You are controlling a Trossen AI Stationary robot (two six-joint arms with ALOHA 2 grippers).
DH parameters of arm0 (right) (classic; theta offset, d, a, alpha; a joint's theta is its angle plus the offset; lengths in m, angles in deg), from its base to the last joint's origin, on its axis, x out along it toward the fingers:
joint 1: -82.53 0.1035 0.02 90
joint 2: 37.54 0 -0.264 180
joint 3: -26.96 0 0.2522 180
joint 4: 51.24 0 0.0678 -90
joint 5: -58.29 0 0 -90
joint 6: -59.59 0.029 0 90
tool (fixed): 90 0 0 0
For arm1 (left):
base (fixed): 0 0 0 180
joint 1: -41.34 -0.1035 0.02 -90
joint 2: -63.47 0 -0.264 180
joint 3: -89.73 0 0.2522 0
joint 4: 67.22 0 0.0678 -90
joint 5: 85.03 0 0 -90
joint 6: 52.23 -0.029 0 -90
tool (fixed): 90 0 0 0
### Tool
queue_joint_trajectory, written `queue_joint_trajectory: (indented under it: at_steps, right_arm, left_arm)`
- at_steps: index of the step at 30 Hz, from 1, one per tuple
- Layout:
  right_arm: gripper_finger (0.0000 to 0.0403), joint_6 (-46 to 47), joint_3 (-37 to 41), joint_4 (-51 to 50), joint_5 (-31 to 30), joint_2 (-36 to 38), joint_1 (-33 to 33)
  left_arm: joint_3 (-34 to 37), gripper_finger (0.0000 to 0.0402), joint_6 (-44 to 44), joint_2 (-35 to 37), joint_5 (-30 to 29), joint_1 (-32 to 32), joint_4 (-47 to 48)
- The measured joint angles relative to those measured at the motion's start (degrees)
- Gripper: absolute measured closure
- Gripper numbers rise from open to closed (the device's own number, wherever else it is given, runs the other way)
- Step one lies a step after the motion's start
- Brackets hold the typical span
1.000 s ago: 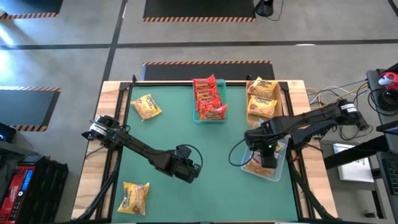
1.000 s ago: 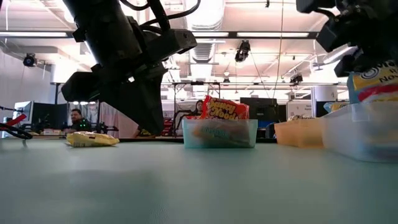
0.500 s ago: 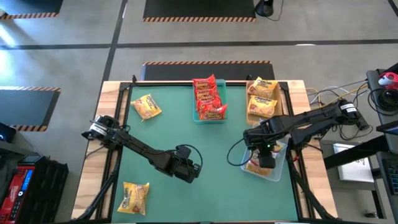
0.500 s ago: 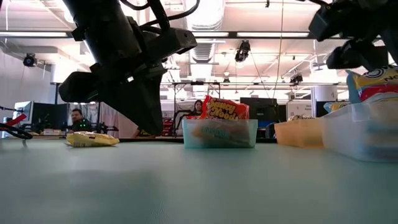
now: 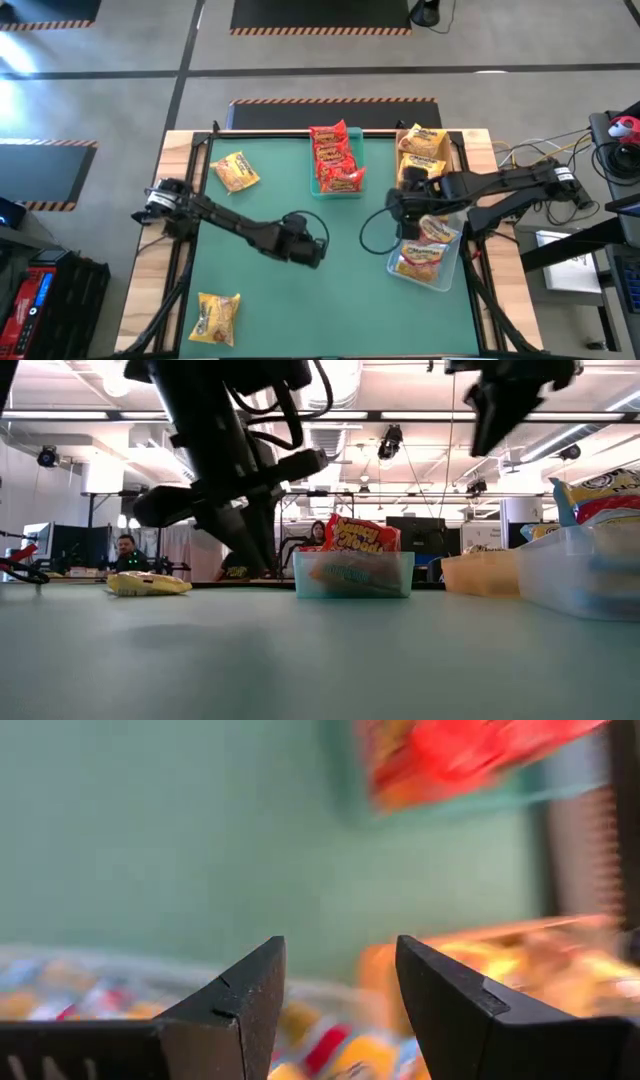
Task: Sort Maruchan noodles
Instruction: Put the yellow noodle pack into the orange bin
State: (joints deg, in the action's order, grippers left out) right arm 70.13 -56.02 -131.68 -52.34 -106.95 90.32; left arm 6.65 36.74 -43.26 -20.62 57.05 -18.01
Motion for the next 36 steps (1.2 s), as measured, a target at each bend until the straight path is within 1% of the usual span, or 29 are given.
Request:
queue_joint_trajectory:
  at_steps: [2, 4, 7, 11, 13, 15, 17, 20, 22, 24, 27, 30, 32, 36]
  right_arm:
    - [0.0222, -1.9, -0.2, 2.4, -3.9, 0.0, -0.8]
    - [0.0223, -4.1, 0.3, 5.7, -5.7, 0.0, -2.0]
    - [0.0222, -7.5, 1.9, 9.6, -5.9, 0.0, -4.0]
    - [0.0223, -10.3, 4.2, 12.5, -5.9, 0.0, -7.1]
    - [0.0223, -10.4, 5.5, 13.6, -5.9, 0.0, -8.7]
    - [0.0223, -10.2, 7.1, 15.4, -5.8, 0.0, -10.2]
    - [0.0223, -10.1, 8.5, 17.5, -3.7, 0.0, -11.6]
    - [0.0223, -10.1, 10.5, 22.2, 2.4, 0.3, -13.4]
    - [0.0223, -9.6, 11.6, 25.7, 6.2, 0.3, -14.1]
    - [0.0223, -8.4, 12.2, 27.7, 8.7, 0.3, -14.6]
    - [0.0223, -7.4, 12.4, 29.0, 9.1, 0.3, -14.8]
    - [0.0223, -7.2, 12.4, 29.8, 9.1, 0.4, -15.2]
    - [0.0223, -6.8, 12.3, 29.8, 9.1, 0.4, -15.7]
    - [0.0223, -5.6, 12.3, 30.5, 9.1, 0.4, -17.1]
  left_arm:
    - [0.0, 0.0365, -0.5, 0.5, 0.0, -1.3, 1.4]
    - [0.0, 0.0365, -1.4, 1.3, -0.4, -2.3, 3.8]
    - [0.0, 0.0365, -2.8, 3.3, -0.8, -4.6, 11.2]
    - [0.0, 0.0365, -3.2, 7.4, -1.0, -9.4, 21.9]
    - [0.0, 0.0365, -6.0, 9.5, -1.0, -12.1, 24.8]
    - [0.0, 0.0365, -9.5, 11.4, -0.9, -15.1, 25.7]
    - [0.0, 0.0365, -12.1, 13.3, -0.9, -18.4, 25.8]
    - [0.0, 0.0365, -15.6, 15.3, -1.4, -23.6, 27.0]
    - [0.0, 0.0365, -16.8, 16.0, -2.0, -27.1, 29.7]
    - [0.0, 0.0365, -17.9, 16.1, -2.0, -30.4, 33.2]
    - [0.5, 0.0365, -22.0, 16.1, -2.1, -35.0, 37.9]
    - [2.6, 0.0365, -29.1, 16.0, -1.8, -39.7, 37.9]
    - [4.6, 0.0365, -32.4, 16.0, -0.8, -43.0, 37.6]
    - [9.3, 0.0365, -34.8, 16.0, -0.6, -48.5, 37.1]
